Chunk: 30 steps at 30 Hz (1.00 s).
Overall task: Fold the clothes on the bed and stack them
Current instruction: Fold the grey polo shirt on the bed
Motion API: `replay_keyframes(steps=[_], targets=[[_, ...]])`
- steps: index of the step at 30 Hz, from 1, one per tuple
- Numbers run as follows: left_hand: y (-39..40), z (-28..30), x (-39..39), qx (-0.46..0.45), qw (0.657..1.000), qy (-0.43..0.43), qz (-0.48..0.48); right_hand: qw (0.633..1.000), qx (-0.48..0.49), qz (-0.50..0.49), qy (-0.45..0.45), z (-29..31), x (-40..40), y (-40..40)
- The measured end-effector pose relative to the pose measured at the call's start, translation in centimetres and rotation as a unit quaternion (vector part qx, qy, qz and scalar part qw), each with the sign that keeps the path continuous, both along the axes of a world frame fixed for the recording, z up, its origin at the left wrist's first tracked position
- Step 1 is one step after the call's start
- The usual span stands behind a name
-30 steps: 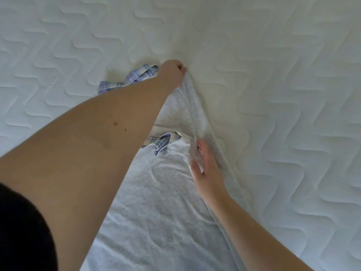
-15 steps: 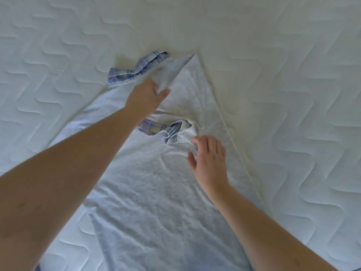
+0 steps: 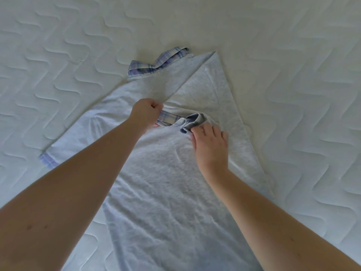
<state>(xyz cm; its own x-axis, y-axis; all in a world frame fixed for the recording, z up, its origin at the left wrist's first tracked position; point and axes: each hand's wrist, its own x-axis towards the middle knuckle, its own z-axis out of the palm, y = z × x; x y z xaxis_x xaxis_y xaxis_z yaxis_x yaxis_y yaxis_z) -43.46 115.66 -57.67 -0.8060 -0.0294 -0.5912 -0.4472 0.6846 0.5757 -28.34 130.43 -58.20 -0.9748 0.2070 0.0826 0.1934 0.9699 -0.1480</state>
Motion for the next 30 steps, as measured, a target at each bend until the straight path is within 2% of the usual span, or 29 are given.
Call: replay_keyframes(steps=[4, 9, 11, 13, 16, 18, 20, 22, 25, 28, 30], targets=[[0.0, -0.5, -0.3, -0.058, 0.995, 0.067, -0.036, 0.992, -0.040, 0.088, 0.086, 0.3, 2.3, 1.4], [0.3, -1.0, 0.0, -0.037, 0.996, 0.080, 0.027, 0.983, -0.082, 0.146, 0.071, -0.7, 4.8, 1.6], [0.5, -0.8, 0.1, -0.003, 0.995, 0.062, 0.077, 0.981, -0.090, 0.171, 0.029, -1.1, 5.3, 1.6], [0.6, -0.4, 0.1, 0.075, 0.983, 0.015, 0.166, 0.974, -0.112, 0.198, 0.008, -1.1, 5.5, 1.7], [0.6, 0.2, 0.3, 0.147, 0.957, -0.053, 0.245, 0.972, -0.165, 0.170, 0.003, -0.8, 5.3, 2.0], [0.9, 0.2, 0.6, 0.148, 0.957, -0.064, 0.242, 0.976, -0.179, 0.120, -0.016, -0.5, 4.8, 2.2], [1.3, 0.3, 0.8, 0.155, 0.954, -0.057, 0.251, 0.973, -0.186, 0.108, -0.083, -0.4, 4.1, 2.2], [1.7, 0.5, 1.1, 0.183, 0.945, -0.038, 0.269, 0.961, -0.174, 0.159, -0.143, -0.7, 3.7, 2.0], [2.2, 1.0, 1.8, 0.225, 0.931, -0.011, 0.287, 0.948, -0.144, 0.221, -0.175, -1.3, 3.8, 2.0], [3.0, 2.2, 3.0, 0.253, 0.930, 0.014, 0.267, 0.949, -0.168, 0.223, -0.147, -1.5, 3.9, 2.3], [3.7, 2.9, 3.9, 0.270, 0.938, 0.057, 0.210, 0.941, -0.249, 0.197, -0.114, -1.1, 3.8, 2.5]])
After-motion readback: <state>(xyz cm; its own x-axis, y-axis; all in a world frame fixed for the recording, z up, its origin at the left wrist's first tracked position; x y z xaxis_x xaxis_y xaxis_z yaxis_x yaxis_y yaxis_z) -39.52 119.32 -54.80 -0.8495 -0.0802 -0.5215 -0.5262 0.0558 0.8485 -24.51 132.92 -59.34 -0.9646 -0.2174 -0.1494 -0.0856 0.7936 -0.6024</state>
